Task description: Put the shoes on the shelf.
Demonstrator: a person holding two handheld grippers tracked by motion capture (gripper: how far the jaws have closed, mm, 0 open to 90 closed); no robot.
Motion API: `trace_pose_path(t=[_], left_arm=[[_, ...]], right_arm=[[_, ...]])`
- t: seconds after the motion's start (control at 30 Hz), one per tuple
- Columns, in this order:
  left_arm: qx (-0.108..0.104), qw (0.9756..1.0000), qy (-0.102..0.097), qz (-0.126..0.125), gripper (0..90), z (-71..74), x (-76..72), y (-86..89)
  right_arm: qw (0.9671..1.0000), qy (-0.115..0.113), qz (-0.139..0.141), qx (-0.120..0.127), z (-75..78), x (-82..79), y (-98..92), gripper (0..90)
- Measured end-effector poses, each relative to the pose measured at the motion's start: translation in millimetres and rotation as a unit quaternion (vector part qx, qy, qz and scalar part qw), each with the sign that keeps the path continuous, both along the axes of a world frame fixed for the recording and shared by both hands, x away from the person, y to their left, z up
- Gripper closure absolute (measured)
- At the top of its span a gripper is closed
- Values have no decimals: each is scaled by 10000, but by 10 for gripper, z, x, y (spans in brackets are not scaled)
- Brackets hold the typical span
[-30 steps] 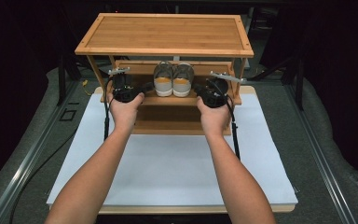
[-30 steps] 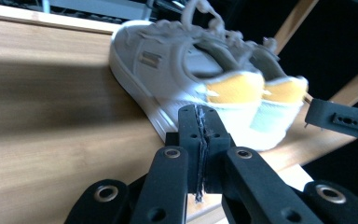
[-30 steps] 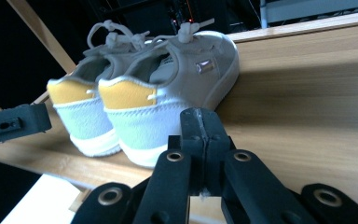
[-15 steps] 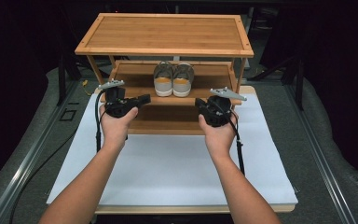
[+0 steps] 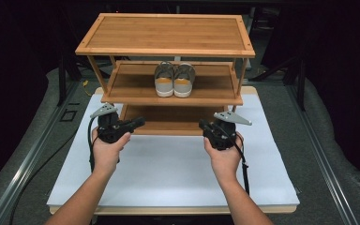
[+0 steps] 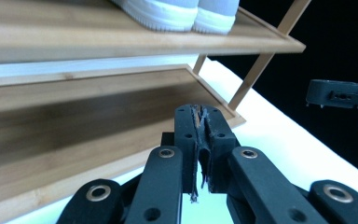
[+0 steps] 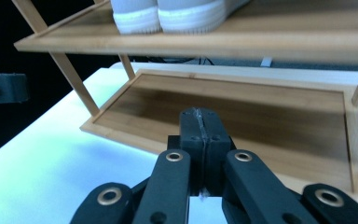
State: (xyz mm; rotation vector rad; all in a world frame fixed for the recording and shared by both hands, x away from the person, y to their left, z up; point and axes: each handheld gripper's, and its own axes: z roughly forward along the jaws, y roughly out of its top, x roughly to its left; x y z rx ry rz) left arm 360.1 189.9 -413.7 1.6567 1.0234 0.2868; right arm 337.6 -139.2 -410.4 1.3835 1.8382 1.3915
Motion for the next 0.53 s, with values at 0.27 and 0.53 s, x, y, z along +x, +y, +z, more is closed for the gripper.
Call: trace_pose_path(t=[0.27, 0.53], left_arm=[[434, 9990, -85, -69, 828, -249, -185, 2], [402, 9991, 41, -144, 798, -475, -254, 9]], right_arm=[[9999, 113, -11, -18, -294, -182, -98, 900], [9998, 142, 53, -95, -563, -359, -112, 893]])
